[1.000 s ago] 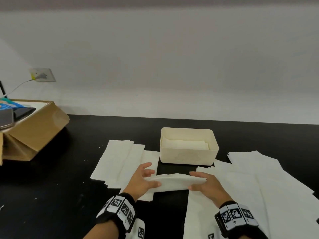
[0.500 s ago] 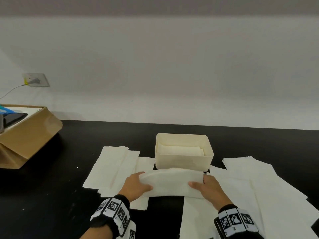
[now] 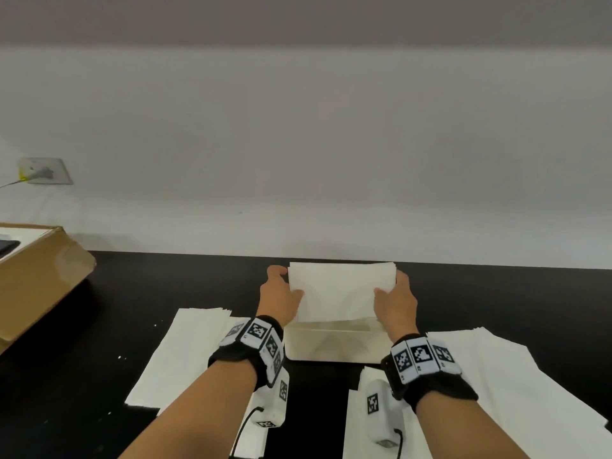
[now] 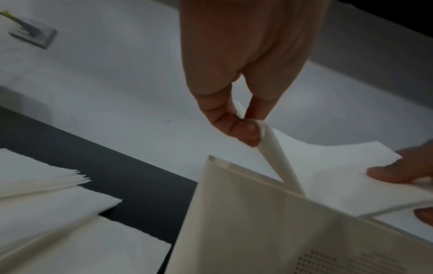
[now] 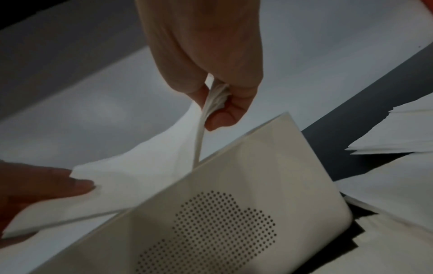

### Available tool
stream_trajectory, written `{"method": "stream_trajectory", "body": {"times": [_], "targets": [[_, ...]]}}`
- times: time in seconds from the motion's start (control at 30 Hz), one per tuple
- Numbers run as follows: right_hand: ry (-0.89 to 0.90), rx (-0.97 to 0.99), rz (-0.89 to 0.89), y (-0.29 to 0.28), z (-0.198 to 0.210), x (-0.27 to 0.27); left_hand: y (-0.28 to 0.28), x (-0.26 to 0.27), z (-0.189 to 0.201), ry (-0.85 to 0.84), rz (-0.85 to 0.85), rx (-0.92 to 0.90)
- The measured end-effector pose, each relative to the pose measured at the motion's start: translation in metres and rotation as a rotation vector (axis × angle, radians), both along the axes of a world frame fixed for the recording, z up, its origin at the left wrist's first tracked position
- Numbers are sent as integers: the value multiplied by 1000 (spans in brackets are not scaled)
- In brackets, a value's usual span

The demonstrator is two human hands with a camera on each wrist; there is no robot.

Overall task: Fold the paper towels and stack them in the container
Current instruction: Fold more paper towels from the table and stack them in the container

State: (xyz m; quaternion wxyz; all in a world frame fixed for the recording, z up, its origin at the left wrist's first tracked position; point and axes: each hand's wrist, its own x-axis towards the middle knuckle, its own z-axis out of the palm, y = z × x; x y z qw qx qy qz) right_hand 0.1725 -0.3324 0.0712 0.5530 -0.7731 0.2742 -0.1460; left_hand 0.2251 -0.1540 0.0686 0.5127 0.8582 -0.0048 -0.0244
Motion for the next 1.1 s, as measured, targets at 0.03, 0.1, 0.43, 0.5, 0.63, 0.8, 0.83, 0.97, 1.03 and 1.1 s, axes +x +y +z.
{"method": "stream_trajectory", "body": {"times": [0.03, 0.1, 0.43, 0.5, 0.63, 0.8, 0.83, 0.97, 1.03, 1.1], "targets": [[13, -10, 0, -1, -4, 3, -4, 3, -4, 9, 9, 24], [54, -47, 17, -4, -13, 10, -9, 10, -12, 18, 2, 104], [424, -447, 213, -5, -38, 32, -27, 22, -23, 9, -277, 818], [487, -476, 234, -4, -41, 36, -31, 22, -21, 51, -359, 891], [585, -505, 255, -1, -39, 38, -38, 24, -23, 75, -410, 974], [573, -591, 287, 3, -29, 47, -35, 26, -28, 31, -413, 933], [558, -601, 294, 4, -28, 48, -34, 26, -28, 8, -409, 924], [489, -594, 311, 4, -19, 46, -31, 23, -28, -75, -364, 841], [418, -517, 298, 2, -17, 42, -29, 19, -26, -127, -333, 759], [313, -413, 283, 1, -12, 34, -26, 12, -24, -165, -298, 668]]}}
